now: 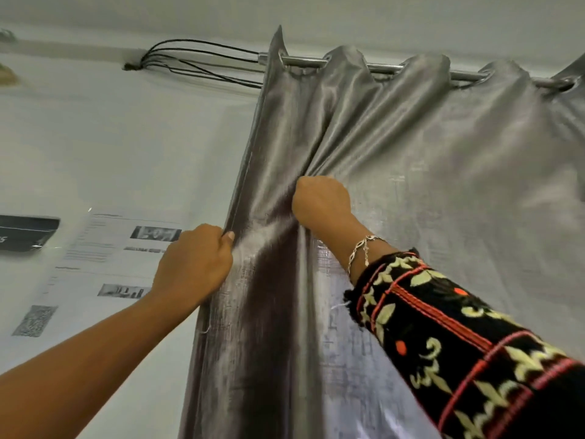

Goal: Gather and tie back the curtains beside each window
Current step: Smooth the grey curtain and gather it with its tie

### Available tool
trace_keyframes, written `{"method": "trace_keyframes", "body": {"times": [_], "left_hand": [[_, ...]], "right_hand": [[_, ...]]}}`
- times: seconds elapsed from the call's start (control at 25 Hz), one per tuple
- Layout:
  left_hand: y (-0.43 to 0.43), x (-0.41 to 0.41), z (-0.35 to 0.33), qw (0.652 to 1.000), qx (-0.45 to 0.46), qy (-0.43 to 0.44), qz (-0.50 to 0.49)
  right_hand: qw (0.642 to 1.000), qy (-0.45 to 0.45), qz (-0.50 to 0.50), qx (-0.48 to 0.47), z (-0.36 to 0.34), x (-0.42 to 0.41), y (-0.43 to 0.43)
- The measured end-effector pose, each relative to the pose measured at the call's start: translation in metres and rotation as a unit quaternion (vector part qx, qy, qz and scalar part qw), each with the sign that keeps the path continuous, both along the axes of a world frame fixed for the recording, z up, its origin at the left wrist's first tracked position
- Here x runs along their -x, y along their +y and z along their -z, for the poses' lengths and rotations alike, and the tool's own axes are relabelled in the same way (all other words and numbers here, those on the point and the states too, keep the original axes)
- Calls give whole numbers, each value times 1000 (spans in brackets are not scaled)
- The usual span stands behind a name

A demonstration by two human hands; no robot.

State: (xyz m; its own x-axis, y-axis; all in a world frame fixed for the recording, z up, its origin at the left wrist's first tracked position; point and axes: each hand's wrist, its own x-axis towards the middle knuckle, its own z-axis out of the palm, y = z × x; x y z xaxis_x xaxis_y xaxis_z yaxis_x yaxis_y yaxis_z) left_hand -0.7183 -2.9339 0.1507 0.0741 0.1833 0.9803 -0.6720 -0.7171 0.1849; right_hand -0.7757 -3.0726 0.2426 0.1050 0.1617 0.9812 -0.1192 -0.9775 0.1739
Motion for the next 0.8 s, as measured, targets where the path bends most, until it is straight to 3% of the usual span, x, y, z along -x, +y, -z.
{"method": "trace_keyframes", "body": {"times": [0.24, 0.44, 0.52, 0.6, 0.72, 0.8], "left_hand": [[4, 7, 0, 999, -22, -40, 23], [-29, 5, 6, 996, -27, -50, 68], [-43, 5, 7, 995, -21, -57, 79], [-53, 4, 7, 994, -22, -60, 90], [-63, 2, 8, 994, -17, -55, 91], [-69, 2, 10, 995, -8, -51, 86]], "right_hand": [[999, -24, -44, 17, -15, 2, 31], [998, 42, 40, 14, -9, 0, -28], [997, 66, 3, -43, -11, 5, -57], [995, 11, -47, -93, -16, 14, -86], [985, -129, 57, -102, -26, 28, -136], [967, -143, 145, -156, -30, 41, -172]]}}
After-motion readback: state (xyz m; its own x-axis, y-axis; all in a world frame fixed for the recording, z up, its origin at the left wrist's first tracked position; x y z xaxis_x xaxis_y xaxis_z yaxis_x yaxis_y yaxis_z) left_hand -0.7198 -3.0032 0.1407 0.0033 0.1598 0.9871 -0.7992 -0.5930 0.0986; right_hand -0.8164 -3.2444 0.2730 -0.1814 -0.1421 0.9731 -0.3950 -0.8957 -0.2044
